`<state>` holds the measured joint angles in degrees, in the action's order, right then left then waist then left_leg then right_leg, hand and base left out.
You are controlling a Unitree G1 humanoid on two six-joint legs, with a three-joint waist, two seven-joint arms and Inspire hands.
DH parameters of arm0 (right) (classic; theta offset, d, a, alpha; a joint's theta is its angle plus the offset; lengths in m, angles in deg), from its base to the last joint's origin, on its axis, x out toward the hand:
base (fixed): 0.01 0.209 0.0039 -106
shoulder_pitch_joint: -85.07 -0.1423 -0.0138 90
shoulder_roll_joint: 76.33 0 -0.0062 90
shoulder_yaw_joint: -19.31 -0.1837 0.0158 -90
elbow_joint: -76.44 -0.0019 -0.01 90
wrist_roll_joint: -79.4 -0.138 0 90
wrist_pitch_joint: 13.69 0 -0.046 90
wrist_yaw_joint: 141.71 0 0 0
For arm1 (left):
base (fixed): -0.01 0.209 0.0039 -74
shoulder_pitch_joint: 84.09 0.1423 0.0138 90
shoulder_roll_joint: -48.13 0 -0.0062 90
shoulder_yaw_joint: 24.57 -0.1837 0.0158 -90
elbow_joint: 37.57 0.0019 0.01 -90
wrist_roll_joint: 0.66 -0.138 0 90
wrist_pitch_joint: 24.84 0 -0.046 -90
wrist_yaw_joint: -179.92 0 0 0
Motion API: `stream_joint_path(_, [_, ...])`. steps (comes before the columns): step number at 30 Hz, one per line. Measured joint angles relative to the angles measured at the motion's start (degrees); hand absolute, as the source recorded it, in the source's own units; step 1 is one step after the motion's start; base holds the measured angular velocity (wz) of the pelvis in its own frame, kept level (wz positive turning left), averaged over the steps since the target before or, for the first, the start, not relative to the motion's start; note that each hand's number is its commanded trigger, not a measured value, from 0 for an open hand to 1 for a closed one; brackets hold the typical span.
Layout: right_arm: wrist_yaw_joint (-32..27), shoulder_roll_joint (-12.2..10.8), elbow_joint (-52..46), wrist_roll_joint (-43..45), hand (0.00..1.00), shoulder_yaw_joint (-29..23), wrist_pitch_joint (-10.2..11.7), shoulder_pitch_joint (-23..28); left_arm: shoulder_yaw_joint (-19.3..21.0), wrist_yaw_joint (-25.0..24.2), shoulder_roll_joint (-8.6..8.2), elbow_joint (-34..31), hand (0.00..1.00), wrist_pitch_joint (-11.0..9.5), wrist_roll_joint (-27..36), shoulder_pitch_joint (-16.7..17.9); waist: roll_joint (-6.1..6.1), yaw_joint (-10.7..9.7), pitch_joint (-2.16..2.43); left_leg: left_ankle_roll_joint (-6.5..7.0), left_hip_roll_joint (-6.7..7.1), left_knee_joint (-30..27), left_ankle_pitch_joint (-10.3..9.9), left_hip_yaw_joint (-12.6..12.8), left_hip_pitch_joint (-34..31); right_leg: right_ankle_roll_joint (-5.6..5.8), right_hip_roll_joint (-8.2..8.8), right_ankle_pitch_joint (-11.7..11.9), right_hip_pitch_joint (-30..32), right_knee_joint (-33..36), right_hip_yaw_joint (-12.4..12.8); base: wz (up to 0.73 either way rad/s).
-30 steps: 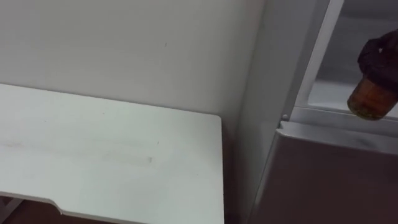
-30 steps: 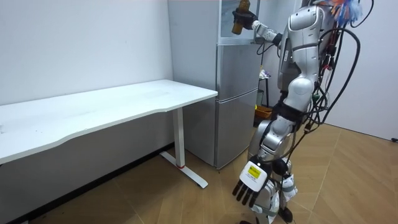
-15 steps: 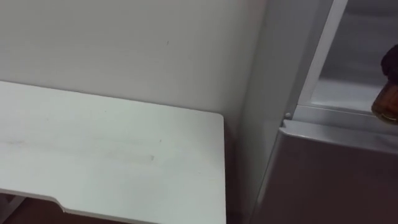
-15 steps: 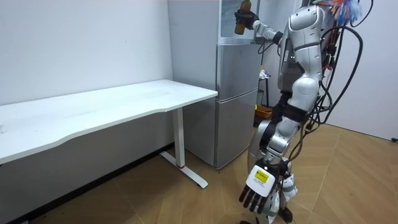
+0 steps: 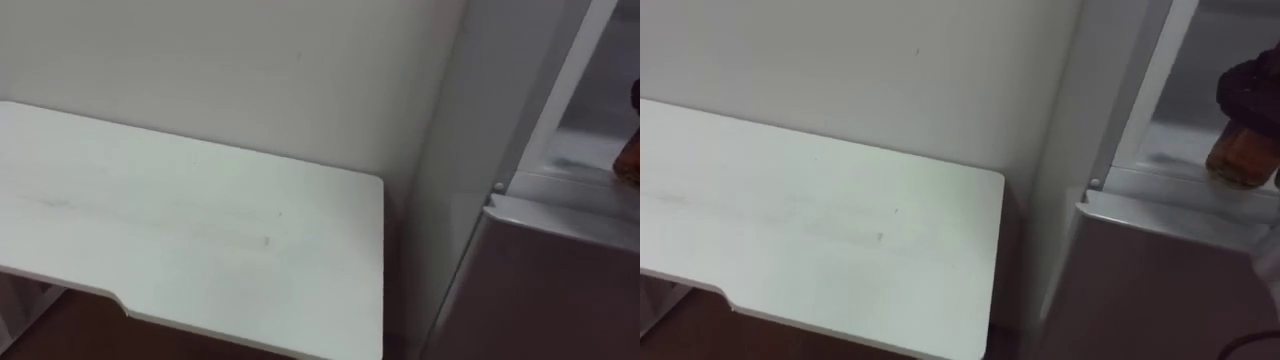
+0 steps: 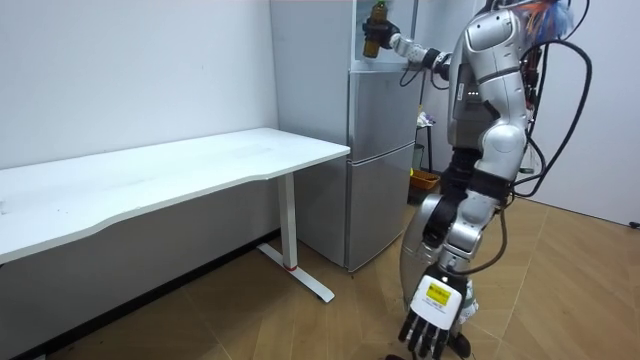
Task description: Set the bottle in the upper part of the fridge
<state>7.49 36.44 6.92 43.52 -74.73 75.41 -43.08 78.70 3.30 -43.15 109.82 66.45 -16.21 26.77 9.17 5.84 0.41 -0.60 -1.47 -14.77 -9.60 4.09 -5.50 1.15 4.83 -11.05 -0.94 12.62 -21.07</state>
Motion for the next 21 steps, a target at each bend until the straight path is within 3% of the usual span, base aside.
stream_joint_path(5, [-3.7,0.0,5.0,-0.1,1.0,1.8,0.1,-4.6,-0.1,0.2,0.06,-0.3,0.0,0.3,0.0,-1.0,-0.35,1.0,-0.29,0.04,0.04,-1.0,0.0,-0.9,-1.7,-0.13,-0.06,0.1,0.8,0.0,-0.6,0.1])
stream_joint_path(8, [-4.6,0.0,9.2,-0.3,1.0,2.8,0.3,-8.7,-0.2,0.6,0.06,-0.3,0.0,0.6,0.4,-2.3,-0.96,0.9,-0.76,0.07,-0.1,-2.3,-0.2,-1.6,-3.1,-0.31,-0.25,0.2,1.4,0.1,-1.2,0.11])
stream_joint_path(14, [-8.1,0.0,14.5,-2.0,1.0,3.8,5.5,-13.5,-2.7,1.7,0.77,-0.6,0.0,0.6,0.4,-5.5,-2.14,2.0,-1.48,-0.09,-0.96,-4.6,-0.3,-2.7,-7.6,-1.1,-1.12,1.2,4.1,0.1,-2.2,0.04])
stream_joint_path(21, [-10.0,0.1,17.7,-2.1,1.0,6.1,10.1,-14.5,-6.0,2.5,0.81,-0.8,0.0,1.0,2.0,-5.7,-3.09,3.6,-1.69,-0.47,-1.84,-5.6,-0.1,-2.6,-9.0,-1.81,-1.78,1.7,5.1,0.0,-2.4,0.0])
